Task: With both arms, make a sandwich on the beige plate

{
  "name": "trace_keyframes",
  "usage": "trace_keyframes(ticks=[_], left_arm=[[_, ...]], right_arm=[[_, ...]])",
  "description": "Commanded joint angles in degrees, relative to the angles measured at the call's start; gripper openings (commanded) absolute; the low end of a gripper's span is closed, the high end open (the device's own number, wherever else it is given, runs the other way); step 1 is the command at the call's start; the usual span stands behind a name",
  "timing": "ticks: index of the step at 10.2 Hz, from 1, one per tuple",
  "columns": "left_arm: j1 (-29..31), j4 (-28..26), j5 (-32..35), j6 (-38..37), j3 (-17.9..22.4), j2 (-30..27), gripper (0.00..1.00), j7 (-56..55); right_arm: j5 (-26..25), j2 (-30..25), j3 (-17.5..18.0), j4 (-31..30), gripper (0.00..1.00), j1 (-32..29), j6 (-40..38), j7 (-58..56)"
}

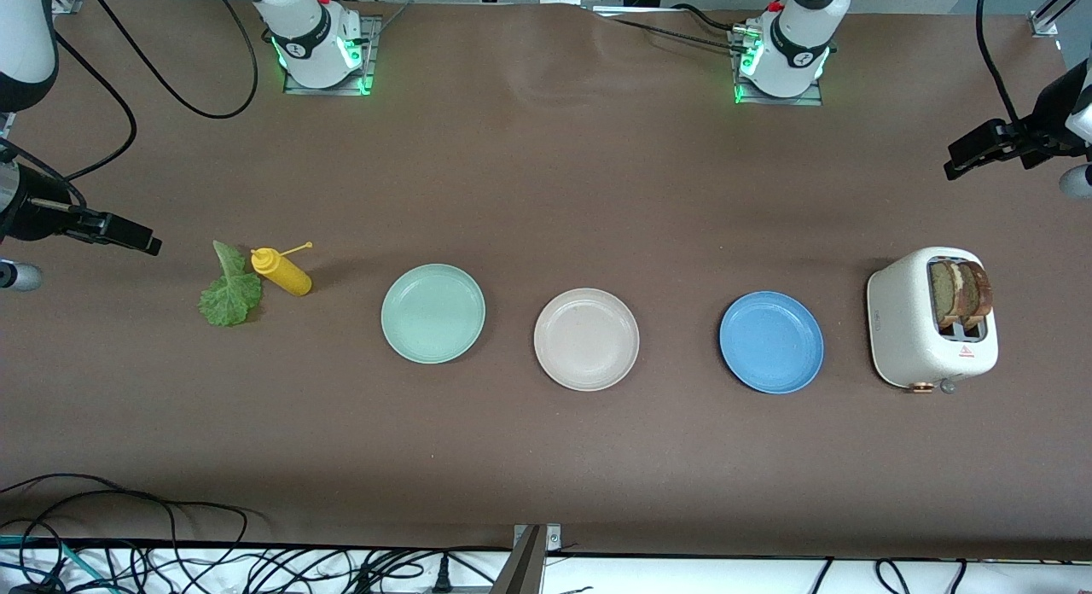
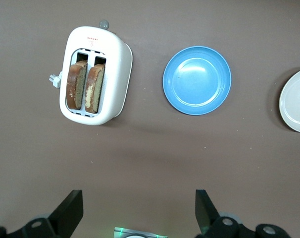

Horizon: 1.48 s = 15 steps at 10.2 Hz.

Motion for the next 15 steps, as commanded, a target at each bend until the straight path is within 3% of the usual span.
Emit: trace_keyframes(ticks=[1,15], left_arm=[[0.5,1.2,-0.8,-1.0,-0.1,0.3,1.00,1.2],[0.5,1.2,-0.9,-1.0,0.0,0.4,1.00,1.1]], right_arm=[[0.2,0.4,-0.1,0.9,1.00,0.2,-0.4,0.7],[-0.8,0.7,-0.1,0.9,1.00,0.4,-0.5,1.0]])
